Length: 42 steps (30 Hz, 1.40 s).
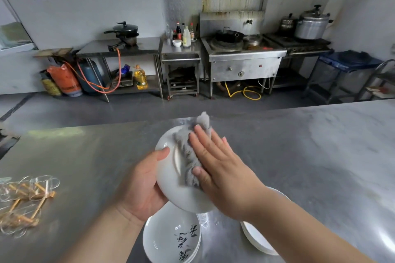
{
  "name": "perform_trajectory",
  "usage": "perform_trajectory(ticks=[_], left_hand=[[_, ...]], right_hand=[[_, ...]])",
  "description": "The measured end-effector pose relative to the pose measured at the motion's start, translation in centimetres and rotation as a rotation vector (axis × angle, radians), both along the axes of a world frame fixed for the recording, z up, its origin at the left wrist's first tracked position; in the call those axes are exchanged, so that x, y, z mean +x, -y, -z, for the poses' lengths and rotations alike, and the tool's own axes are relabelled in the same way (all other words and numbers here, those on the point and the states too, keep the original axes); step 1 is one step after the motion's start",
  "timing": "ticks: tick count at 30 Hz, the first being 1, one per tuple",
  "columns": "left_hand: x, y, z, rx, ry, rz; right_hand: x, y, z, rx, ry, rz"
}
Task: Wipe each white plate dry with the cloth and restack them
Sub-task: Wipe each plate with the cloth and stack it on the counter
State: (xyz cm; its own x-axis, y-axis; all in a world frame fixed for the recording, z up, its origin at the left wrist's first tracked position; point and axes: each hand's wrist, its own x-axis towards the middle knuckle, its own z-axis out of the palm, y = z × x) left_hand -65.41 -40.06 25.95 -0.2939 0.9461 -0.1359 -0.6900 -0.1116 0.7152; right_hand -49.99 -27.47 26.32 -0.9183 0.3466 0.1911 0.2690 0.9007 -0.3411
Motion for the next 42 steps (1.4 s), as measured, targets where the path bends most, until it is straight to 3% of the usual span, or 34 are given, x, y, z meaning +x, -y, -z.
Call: perform_trajectory(ticks=[4, 9, 13, 16, 22, 25, 28, 33, 38, 42], left_hand=[[0.6, 0.0, -0.2, 0.021, 0.005, -0.044], [3.0, -0.5, 0.4, 0.034, 0.044, 0.028], [2.4, -0.6, -0.1, 0.040, 0.014, -0.007], [1.5, -0.3, 0.0, 0.044, 0.030, -0.005], [3.7, -0.2, 1.4, 0.056, 0.107, 0.019], [3.9, -0.2, 1.2, 0.094, 0.063, 0.016], [2.3, 0.0, 0.9, 0.090, 0.061, 0.005], [1.9, 0.4, 1.0, 0.116, 0.052, 0.103], [2.1, 0.4, -0.1, 0.176, 0.026, 0.121], [0.3, 0.7, -0.5, 0.145, -0.032, 0.100]], right_hand=[[0.4, 1.3, 0.9, -0.104, -0.082, 0.147], [0.2, 2.5, 1.2, 0.019, -0.160, -0.043], [-1.3, -0.1, -0.9, 0.072, -0.097, 0.072], [-0.8, 0.9, 0.5, -0.022, -0.095, 0.140], [0.2, 2.8, 1.9, -0.018, -0.185, -0.124], [-1.2, -0.7, -0.8, 0.038, -0.149, -0.035], [-1.5, -1.6, -0.6, -0.042, -0.074, 0.104], [-0.9, 1.6, 1.5, 0.004, -0.232, -0.048], [-3.2, -1.5, -2.9, 0.198, -0.324, -0.210], [-3.1, -2.7, -2.0, 0.012, -0.409, -0.015]])
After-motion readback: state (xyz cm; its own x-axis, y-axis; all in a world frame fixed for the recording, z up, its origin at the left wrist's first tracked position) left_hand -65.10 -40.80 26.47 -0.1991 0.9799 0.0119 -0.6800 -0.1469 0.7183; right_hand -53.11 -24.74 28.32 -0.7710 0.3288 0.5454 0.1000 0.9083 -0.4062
